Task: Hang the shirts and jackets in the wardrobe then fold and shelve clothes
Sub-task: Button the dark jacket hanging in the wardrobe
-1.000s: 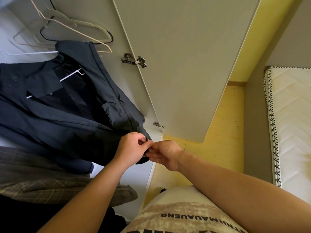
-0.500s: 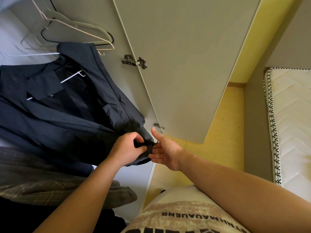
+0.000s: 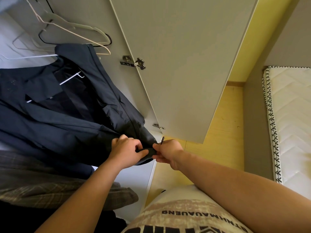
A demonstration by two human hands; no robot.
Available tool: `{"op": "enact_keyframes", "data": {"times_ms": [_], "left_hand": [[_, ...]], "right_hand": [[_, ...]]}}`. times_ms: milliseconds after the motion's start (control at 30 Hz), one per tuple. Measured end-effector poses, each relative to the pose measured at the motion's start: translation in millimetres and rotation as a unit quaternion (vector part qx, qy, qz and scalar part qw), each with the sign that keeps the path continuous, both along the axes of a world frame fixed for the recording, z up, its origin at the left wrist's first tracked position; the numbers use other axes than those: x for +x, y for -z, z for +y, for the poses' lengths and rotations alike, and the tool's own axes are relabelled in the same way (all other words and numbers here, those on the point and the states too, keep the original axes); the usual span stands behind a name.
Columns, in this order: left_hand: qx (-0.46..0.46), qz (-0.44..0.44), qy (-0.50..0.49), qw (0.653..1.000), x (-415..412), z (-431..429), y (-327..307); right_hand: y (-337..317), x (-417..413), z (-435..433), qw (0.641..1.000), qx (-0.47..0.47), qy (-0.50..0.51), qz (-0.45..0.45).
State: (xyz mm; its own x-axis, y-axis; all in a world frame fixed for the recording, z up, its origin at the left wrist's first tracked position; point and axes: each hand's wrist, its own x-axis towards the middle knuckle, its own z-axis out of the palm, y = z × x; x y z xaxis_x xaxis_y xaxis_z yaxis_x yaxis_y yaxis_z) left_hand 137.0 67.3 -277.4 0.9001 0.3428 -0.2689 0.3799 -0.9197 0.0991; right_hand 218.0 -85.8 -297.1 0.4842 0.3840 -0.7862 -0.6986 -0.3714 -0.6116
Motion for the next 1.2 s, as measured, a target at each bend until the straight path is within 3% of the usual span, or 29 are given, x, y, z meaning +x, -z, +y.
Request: {"op": "enact_keyframes", "data": {"times_ms": [200, 300, 533, 733, 1200], "left_hand": [[-0.007, -0.048, 0.066, 0.997, 0, -6, 9], [-0.041, -0.020, 0.077, 0.996, 1, -10, 11], [-0.207, -0.033, -0.027, 0.977, -2, -15, 8], [-0.291, -0.079, -0.104, 0.948, 0, -13, 8], [-0.269, -0.035, -0.099, 0.957, 3, -8, 10]], "right_hand": [[11, 5, -3, 0.997, -0.056, -0.015, -0.046], [17, 5, -7, 0.997, -0.046, -0.016, -0.060], [13, 7, -6, 0.998, -0.037, 0.053, 0.024], [8, 6, -3, 0.999, 0.003, 0.048, 0.007], [1, 4, -6, 0.998, 0.005, 0.006, -0.060]]}}
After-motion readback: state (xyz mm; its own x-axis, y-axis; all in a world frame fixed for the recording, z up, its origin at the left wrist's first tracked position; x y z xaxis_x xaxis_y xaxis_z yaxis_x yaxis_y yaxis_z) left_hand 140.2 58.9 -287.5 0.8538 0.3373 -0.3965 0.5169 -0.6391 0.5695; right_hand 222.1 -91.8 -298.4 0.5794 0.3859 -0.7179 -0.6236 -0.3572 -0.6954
